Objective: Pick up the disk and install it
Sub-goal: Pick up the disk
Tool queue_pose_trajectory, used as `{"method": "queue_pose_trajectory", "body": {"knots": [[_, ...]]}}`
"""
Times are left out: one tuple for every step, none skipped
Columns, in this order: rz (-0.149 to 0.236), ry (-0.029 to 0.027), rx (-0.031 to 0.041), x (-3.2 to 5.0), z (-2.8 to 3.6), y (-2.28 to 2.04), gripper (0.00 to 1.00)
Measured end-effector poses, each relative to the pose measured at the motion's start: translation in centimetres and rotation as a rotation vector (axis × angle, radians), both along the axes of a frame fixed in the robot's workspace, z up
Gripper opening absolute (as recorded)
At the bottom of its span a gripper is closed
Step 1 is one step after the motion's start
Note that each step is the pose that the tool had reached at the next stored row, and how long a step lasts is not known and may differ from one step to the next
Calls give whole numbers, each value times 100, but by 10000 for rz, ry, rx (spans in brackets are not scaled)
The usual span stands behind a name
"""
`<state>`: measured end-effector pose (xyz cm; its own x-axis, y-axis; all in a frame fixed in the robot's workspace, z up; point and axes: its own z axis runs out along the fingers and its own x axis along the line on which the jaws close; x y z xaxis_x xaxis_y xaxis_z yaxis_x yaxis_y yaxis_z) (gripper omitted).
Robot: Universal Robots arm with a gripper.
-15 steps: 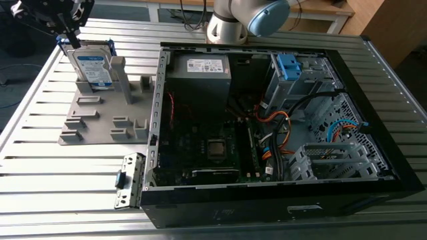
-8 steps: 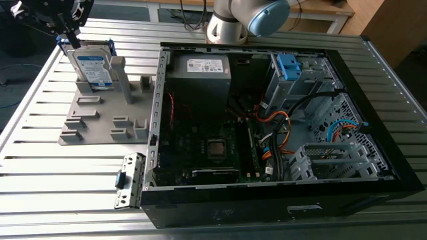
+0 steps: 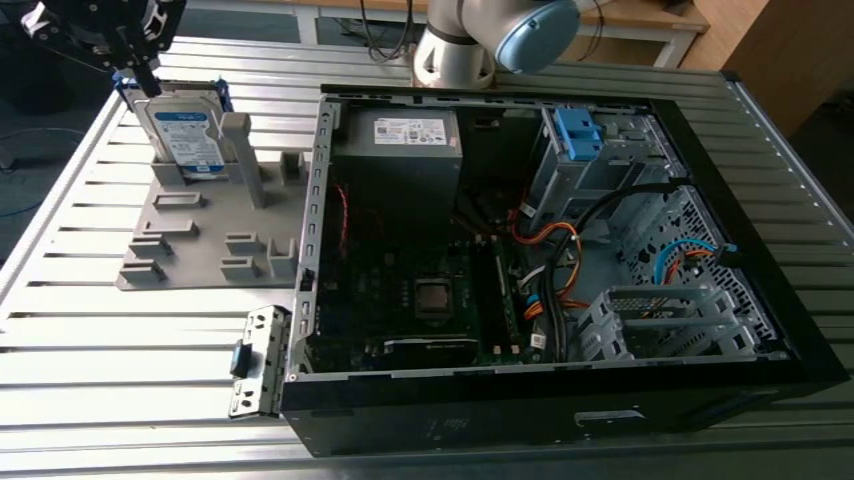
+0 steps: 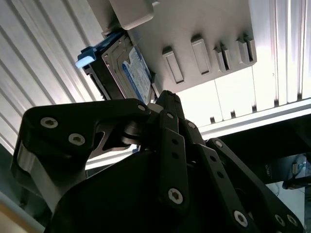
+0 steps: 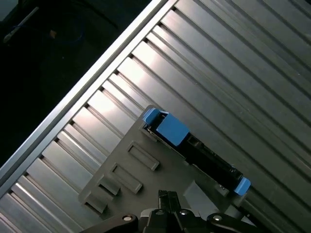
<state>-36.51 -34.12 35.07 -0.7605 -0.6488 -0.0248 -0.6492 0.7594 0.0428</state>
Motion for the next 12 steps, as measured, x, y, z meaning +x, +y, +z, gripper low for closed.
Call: {"method": "queue_pose_trajectory", "body": {"knots": [[72, 0, 0, 0, 0, 0, 11], [144, 1, -1, 0, 0, 0, 11], [217, 0, 0, 0, 0, 0, 11], [291, 0, -1, 0, 0, 0, 11], [370, 0, -1, 0, 0, 0, 11], [444, -1, 0, 0, 0, 0, 11], [520, 0, -1, 0, 0, 0, 11], [597, 0, 0, 0, 0, 0, 11], [675, 0, 0, 0, 0, 0, 11], [751, 0, -1, 0, 0, 0, 11], [834, 0, -1, 0, 0, 0, 11], [912, 0, 0, 0, 0, 0, 11]]}}
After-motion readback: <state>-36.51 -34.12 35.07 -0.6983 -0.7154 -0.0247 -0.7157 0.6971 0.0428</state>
